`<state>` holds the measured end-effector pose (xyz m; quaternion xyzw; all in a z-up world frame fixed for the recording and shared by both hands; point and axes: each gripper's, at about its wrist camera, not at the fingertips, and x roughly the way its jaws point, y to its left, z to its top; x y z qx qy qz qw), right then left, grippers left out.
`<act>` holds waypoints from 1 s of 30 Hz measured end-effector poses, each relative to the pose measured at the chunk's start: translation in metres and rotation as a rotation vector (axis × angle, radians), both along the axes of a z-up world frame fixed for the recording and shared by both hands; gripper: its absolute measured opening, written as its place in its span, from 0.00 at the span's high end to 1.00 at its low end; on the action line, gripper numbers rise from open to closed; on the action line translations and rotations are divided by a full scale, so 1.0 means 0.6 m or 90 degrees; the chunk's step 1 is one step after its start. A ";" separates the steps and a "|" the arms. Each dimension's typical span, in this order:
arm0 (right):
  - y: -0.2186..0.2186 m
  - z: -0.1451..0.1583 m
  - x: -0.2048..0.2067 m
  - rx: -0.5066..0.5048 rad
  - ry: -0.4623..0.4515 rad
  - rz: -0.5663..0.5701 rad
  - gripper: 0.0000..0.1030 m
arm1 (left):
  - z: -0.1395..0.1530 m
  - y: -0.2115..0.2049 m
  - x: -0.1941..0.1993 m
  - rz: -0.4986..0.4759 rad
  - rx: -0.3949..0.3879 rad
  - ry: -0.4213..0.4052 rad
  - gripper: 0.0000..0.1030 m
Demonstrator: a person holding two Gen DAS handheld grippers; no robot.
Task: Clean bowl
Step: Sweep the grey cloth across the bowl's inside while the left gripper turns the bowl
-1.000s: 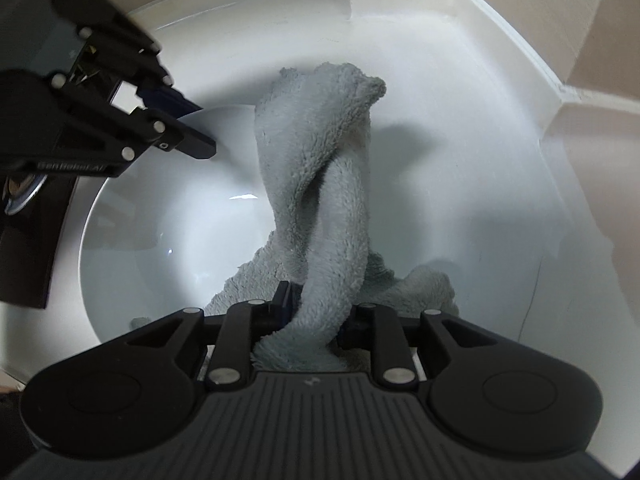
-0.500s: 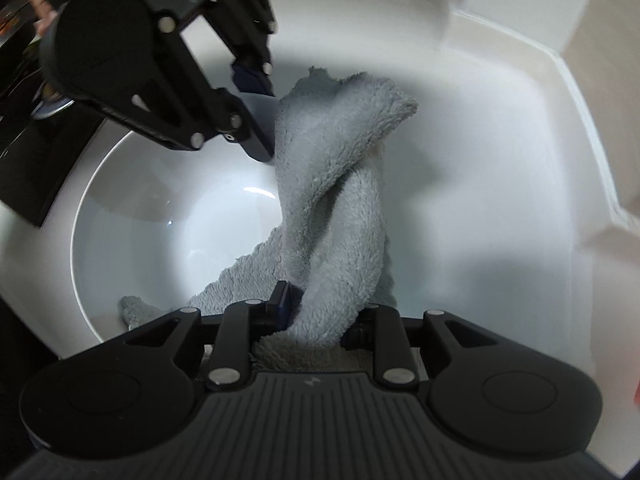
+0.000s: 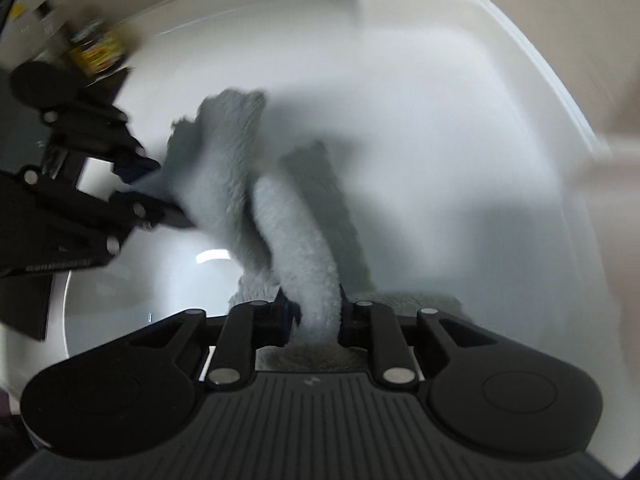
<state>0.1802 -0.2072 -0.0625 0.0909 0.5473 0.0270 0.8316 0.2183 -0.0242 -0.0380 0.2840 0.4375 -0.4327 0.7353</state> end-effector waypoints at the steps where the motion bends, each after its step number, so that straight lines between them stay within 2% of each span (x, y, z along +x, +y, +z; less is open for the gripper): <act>1: -0.001 -0.002 -0.012 0.015 0.008 -0.020 0.86 | 0.001 0.001 -0.001 -0.008 0.005 0.002 0.86; 4: 0.003 -0.004 -0.021 0.024 0.011 -0.021 0.86 | 0.003 0.003 -0.002 -0.032 0.021 0.007 0.88; 5: 0.005 -0.004 -0.021 0.020 0.010 -0.010 0.86 | 0.006 0.005 0.001 -0.061 0.032 0.004 0.88; 11: 0.015 -0.001 -0.026 -0.013 -0.016 0.074 0.86 | 0.028 -0.021 0.021 -0.171 0.048 0.008 0.89; 16: 0.027 0.001 -0.026 -0.029 -0.031 0.139 0.85 | 0.013 -0.049 0.030 -0.231 0.094 0.029 0.85; 20: 0.037 0.003 -0.018 -0.057 -0.034 0.191 0.83 | 0.017 -0.044 0.017 -0.225 0.098 0.029 0.88; 25: 0.057 0.015 0.010 -0.139 -0.056 0.258 0.82 | 0.017 -0.026 0.013 -0.192 0.078 0.018 0.88; 27: 0.059 0.019 0.027 -0.137 -0.068 0.263 0.82 | 0.017 -0.018 0.013 -0.176 0.068 0.016 0.88; 29: 0.048 0.018 0.040 -0.107 -0.067 0.231 0.82 | 0.007 -0.027 0.015 -0.165 0.059 0.012 0.89; 30: 0.043 0.017 0.040 -0.095 -0.061 0.209 0.82 | 0.007 -0.017 0.017 -0.131 0.045 0.017 0.89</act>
